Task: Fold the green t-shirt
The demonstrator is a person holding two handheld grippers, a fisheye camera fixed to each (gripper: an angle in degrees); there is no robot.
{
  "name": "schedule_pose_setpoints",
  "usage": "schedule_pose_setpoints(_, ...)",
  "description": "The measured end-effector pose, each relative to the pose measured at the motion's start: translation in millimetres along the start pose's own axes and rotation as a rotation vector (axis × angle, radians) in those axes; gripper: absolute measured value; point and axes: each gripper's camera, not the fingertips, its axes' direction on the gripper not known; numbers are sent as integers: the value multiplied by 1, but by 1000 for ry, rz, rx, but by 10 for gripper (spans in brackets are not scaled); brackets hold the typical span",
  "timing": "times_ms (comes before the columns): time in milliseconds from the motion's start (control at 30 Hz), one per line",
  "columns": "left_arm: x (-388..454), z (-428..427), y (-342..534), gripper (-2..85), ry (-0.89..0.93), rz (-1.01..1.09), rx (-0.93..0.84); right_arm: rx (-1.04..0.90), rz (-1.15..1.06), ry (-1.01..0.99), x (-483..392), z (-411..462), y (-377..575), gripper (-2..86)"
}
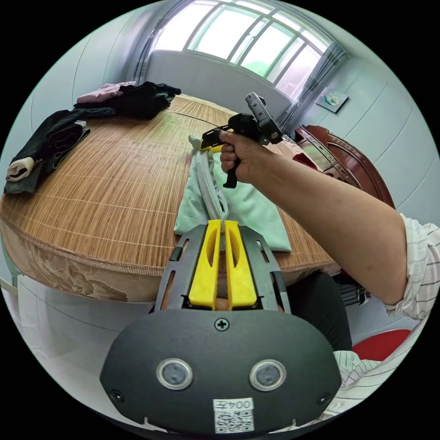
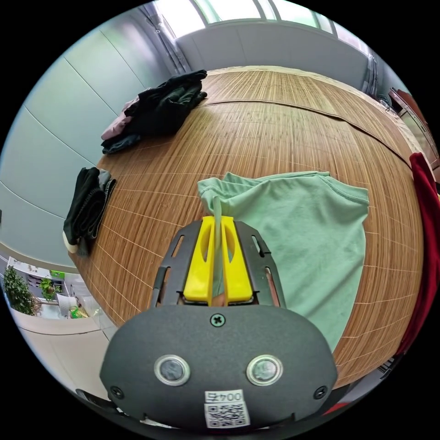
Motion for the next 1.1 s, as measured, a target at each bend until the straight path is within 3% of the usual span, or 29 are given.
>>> schedule_pose_setpoints(267, 5, -12, -3, 14, 20, 16, 27, 95, 220, -262, 80, -54, 12, -3)
schedule_pose_setpoints(467, 15, -29, -11, 13, 56, 46, 70, 202, 316, -342, 126, -123, 25, -4)
schedule_pose_setpoints(933, 59, -63, -52, 14, 271, 125, 138, 384, 395, -347, 207, -288, 45, 5)
schedule_pose_setpoints(1100, 55, -71, -70, 14, 295, 131, 149, 408, 352, -312, 196, -328, 29, 7)
